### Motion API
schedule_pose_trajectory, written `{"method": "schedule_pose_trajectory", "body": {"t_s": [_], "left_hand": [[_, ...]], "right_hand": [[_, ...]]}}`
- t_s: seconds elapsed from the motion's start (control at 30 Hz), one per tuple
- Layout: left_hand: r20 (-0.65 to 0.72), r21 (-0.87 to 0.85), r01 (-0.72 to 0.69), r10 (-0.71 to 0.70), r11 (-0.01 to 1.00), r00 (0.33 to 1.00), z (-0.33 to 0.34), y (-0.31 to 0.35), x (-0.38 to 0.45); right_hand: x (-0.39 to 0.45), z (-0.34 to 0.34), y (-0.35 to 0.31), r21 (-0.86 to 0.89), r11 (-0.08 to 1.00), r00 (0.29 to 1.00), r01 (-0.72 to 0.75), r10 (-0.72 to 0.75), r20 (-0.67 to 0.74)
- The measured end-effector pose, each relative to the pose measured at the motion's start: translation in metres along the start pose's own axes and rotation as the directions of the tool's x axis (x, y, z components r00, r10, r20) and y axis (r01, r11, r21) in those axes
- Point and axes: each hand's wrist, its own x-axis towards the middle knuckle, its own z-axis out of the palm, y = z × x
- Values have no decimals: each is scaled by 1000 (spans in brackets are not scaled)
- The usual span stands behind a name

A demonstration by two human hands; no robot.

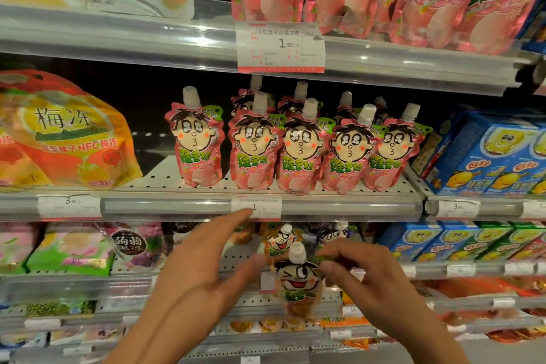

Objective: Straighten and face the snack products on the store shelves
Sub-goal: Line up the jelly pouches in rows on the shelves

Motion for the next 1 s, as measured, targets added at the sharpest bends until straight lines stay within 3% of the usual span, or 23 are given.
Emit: {"method": "schedule_pose_trajectory", "body": {"t_s": [0.13,0.3,0.37,0.43,0.5,0.57,0.77,1.0], "left_hand": [[104,-166,62,-45,984,994,6,8,0],[44,-399,95,-84,912,995,8,2,-11],[12,-385,113,-117,916,993,12,-12,-15],[-20,-370,177,-198,912,980,17,-31,-20],[-47,-378,230,-267,897,963,24,-53,-27],[-51,-415,301,-353,858,934,31,-71,-33],[-109,-389,377,-448,841,887,59,-117,-32],[-136,-453,299,-396,840,908,84,-128,5]], "right_hand": [[9,15,-18,129,991,993,41,-26,-115],[20,27,-35,289,957,984,-6,57,-168],[23,34,-30,200,980,981,-9,47,-189],[26,39,-20,-39,999,945,23,-34,-325],[27,43,-7,-287,958,897,15,-140,-420],[29,46,10,-397,918,888,-24,-163,-431],[28,67,47,-545,837,903,-52,-194,-384],[24,70,54,-492,869,927,-51,-142,-346]]}}
